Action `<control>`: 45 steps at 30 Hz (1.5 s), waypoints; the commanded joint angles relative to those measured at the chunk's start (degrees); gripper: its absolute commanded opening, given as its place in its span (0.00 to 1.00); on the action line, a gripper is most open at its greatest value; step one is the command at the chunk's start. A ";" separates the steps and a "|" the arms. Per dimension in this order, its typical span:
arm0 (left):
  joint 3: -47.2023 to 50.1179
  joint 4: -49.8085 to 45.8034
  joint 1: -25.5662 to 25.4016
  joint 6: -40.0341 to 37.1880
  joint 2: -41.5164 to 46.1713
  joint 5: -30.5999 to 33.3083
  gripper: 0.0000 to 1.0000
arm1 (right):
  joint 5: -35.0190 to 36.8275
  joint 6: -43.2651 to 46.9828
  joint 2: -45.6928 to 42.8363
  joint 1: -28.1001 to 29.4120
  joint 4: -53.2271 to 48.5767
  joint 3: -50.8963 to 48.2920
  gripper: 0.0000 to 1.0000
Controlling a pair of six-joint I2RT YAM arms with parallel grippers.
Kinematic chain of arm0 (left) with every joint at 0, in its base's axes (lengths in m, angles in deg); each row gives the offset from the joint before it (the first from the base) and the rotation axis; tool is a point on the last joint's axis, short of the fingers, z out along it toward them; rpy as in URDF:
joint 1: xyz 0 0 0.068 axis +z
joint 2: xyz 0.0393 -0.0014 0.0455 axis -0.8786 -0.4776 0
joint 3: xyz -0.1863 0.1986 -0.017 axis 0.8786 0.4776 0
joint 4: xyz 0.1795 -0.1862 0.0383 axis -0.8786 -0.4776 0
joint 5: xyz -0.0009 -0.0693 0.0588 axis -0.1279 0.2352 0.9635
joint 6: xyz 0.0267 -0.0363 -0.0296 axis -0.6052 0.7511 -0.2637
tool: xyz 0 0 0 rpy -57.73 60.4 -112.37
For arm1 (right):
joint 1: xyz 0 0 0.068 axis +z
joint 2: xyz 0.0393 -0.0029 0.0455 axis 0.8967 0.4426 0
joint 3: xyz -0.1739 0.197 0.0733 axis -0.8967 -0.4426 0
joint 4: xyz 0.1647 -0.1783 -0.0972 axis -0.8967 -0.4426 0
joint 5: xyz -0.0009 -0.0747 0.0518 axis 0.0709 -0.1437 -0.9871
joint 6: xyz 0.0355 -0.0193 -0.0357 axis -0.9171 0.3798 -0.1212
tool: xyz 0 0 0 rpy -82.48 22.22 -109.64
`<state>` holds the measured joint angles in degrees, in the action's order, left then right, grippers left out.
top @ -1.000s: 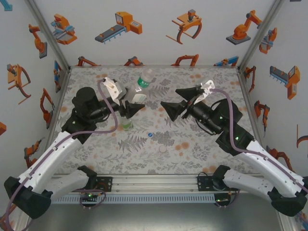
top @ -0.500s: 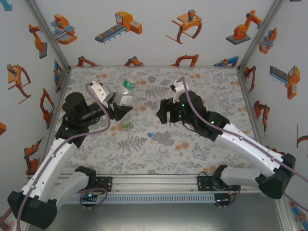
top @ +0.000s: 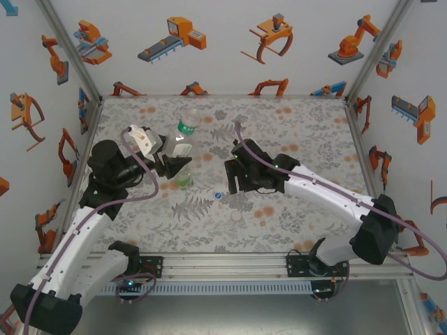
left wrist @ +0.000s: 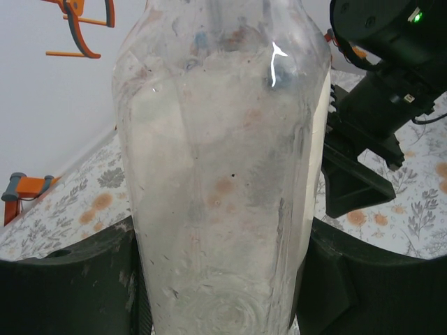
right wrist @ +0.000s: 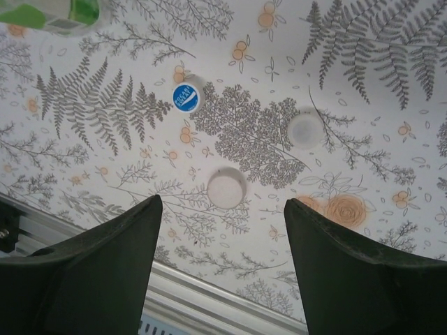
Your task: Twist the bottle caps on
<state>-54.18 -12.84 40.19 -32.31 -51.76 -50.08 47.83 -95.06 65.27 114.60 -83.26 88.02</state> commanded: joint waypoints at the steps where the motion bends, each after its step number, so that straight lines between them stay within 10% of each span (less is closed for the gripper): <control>1: -0.03 -0.02 0.29 -1.94 0.81 -0.77 0.00 | 0.55 -2.28 1.60 0.96 -3.69 1.61 0.66; 45: -0.06 -1.56 -0.07 -2.29 0.83 0.68 0.02 | 1.74 -12.54 12.89 6.73 3.01 -6.96 0.55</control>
<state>-54.16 -15.05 40.17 -33.80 -51.50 -48.96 50.27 -106.80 77.07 120.99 -80.42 81.22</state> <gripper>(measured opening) 0.590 0.559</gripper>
